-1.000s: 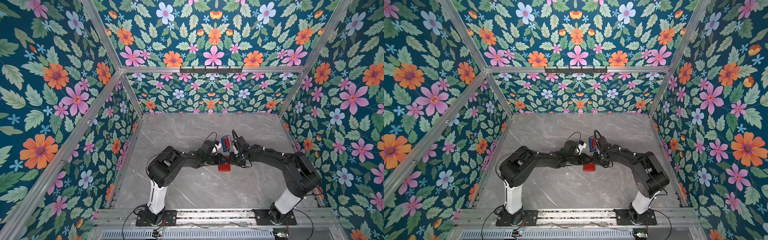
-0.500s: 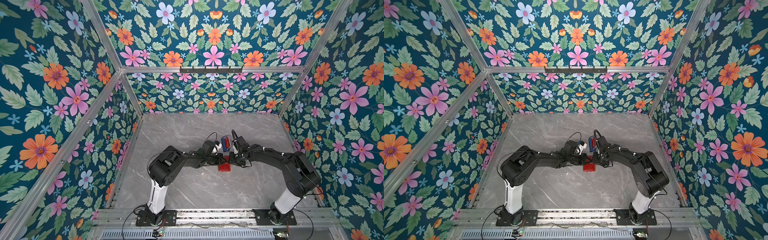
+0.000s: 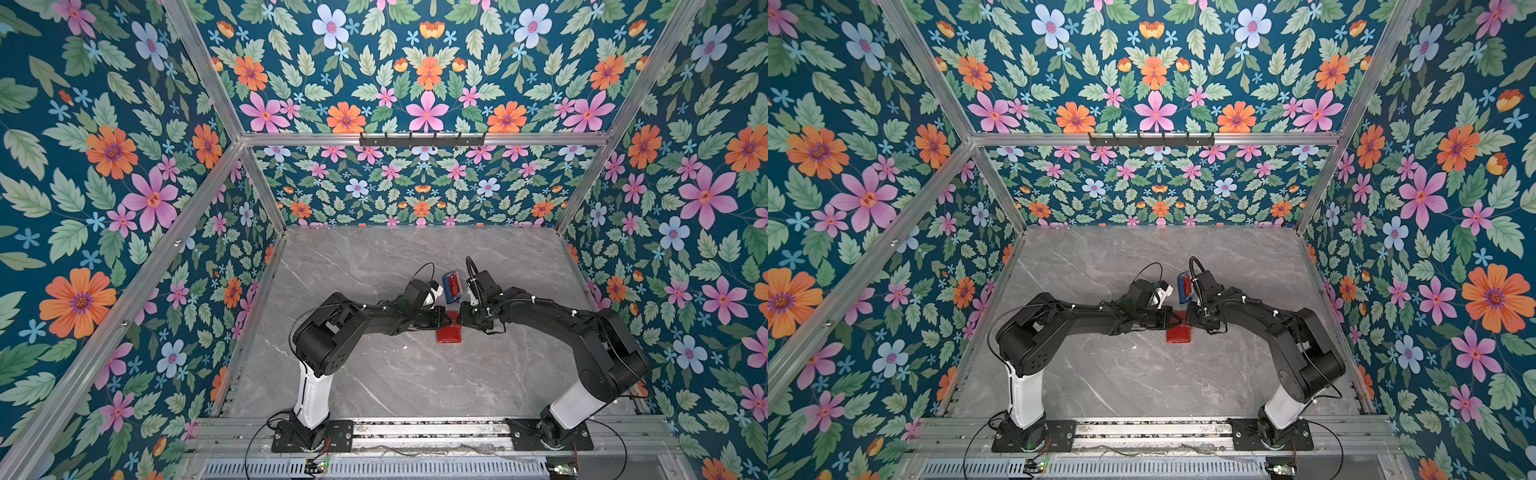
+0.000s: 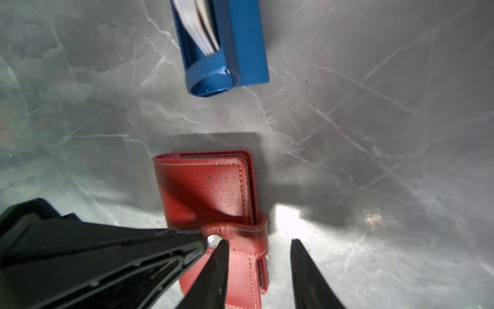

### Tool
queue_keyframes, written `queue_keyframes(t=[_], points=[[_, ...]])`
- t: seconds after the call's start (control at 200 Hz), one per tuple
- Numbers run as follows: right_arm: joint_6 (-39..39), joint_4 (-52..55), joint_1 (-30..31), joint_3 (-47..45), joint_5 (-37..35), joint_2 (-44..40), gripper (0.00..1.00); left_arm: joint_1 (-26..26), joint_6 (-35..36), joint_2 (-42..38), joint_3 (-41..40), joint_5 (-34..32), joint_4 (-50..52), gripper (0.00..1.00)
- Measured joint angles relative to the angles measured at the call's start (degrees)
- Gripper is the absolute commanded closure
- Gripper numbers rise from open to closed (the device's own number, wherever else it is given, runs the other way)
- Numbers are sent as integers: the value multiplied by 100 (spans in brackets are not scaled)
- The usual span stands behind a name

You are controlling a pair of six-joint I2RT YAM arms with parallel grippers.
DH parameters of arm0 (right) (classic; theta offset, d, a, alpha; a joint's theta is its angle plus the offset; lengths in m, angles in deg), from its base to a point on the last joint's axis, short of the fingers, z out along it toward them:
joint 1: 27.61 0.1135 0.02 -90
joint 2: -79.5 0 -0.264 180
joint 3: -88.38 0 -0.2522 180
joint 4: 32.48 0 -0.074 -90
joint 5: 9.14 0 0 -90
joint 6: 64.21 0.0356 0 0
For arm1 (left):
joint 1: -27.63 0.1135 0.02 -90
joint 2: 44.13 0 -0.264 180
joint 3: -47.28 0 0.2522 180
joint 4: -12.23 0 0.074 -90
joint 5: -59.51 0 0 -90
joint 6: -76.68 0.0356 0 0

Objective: Insert credit cards into a card holder
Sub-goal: Close the button on the card holder.

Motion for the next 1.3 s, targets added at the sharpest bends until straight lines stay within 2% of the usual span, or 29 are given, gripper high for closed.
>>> queue_keyframes(t=[0.325, 0.67, 0.915, 1.3], points=[[-2, -2, 0, 46, 68, 20, 61, 0, 42, -7, -76, -9, -4, 100], [-22, -55, -2, -59, 90, -166, 74, 0, 20, 37, -83, 7, -26, 100], [-90, -382, -2, -151, 509, -321, 82, 0, 13, 37, -105, 2, -63, 100], [-149, -688, -2, -114, 1161, 7, 86, 0, 15, 37, -118, 2, -70, 100]])
